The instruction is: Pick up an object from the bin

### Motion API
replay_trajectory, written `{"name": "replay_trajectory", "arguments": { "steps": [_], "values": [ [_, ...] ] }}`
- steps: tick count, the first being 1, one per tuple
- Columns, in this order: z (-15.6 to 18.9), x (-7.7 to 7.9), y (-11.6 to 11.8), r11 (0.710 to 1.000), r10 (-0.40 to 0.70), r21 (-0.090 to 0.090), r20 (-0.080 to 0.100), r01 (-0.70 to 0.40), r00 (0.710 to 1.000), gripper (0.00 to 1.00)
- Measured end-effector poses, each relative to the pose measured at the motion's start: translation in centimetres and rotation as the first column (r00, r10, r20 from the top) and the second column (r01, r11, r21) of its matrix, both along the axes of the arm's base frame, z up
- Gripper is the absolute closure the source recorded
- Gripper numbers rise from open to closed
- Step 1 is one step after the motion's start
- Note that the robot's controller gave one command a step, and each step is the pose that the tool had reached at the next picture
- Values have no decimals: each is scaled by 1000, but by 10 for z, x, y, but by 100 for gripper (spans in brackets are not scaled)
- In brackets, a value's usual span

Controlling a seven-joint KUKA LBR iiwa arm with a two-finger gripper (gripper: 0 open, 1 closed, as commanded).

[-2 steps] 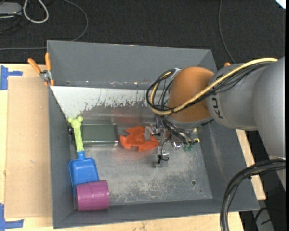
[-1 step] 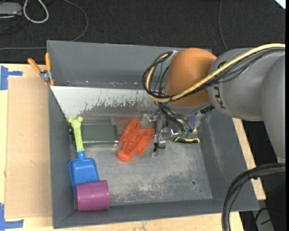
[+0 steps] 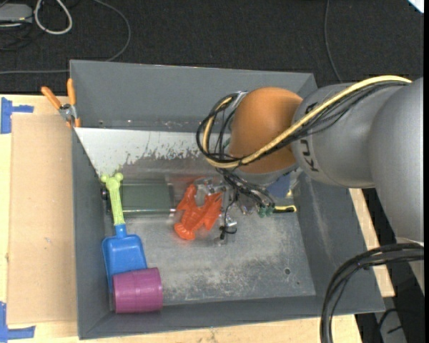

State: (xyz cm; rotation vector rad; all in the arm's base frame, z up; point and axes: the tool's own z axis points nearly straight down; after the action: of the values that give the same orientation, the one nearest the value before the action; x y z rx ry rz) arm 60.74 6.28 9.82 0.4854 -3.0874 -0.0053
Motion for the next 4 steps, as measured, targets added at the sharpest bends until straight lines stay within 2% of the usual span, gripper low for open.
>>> {"name": "replay_trajectory", "arguments": {
  "steps": [1,2,3,4],
  "values": [
    [-28,6,-1,1000,10,1,18,-10,1000,0],
    [-28,2,3,980,201,3,13,-201,979,100],
    [-28,2,3,980,201,3,13,-201,980,100],
    [9,-1,4,980,200,4,3,-200,980,100]
  ]
}}
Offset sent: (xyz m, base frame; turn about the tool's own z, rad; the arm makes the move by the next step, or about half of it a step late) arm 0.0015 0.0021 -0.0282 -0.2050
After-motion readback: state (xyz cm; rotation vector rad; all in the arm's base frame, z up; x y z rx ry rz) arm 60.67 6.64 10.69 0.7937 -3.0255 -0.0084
